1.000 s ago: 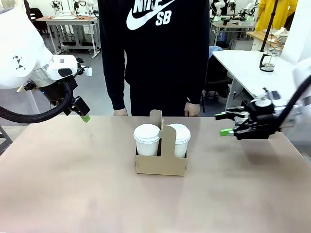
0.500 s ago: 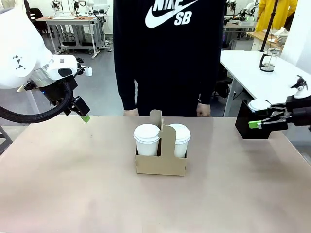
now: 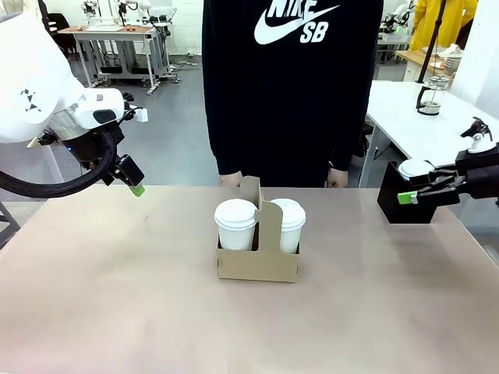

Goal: Pour a drink into a cup and package it in a carrier.
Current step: Insert the held 600 ml Paper Cup into the Cup Carrier.

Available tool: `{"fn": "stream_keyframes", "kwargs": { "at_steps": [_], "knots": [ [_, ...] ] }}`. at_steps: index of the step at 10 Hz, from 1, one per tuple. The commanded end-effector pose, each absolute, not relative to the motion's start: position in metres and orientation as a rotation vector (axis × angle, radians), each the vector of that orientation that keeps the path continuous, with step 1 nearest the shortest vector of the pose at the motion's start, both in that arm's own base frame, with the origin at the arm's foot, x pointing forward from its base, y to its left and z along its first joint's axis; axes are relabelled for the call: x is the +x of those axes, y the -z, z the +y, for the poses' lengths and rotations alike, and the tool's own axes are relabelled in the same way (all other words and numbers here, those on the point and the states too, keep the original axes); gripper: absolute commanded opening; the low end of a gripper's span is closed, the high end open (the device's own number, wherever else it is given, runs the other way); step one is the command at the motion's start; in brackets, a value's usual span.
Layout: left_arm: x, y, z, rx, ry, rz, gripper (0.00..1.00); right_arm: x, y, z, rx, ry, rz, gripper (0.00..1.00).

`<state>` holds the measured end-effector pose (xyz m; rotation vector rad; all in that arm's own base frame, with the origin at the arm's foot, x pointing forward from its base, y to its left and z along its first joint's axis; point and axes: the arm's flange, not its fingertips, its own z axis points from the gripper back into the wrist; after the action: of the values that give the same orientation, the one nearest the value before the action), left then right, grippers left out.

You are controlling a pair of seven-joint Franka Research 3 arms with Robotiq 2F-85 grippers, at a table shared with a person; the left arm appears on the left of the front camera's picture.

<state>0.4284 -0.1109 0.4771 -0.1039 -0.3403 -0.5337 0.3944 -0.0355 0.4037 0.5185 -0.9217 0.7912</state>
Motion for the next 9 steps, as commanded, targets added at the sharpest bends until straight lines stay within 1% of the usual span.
{"fn": "stream_keyframes", "kwargs": {
  "at_steps": [1, 9],
  "knots": [
    [0.4275, -0.4768, -0.1092, -0.097, 0.538, -0.341, 1.0, 0.3944, -0.4046, -0.039, 0.503, -0.798, -0.931, 1.0],
    [0.4275, -0.4768, -0.1092, -0.097, 0.538, -0.341, 1.0, 0.3944, -0.4046, -0.039, 0.503, -0.798, -0.931, 1.0]
  ]
}}
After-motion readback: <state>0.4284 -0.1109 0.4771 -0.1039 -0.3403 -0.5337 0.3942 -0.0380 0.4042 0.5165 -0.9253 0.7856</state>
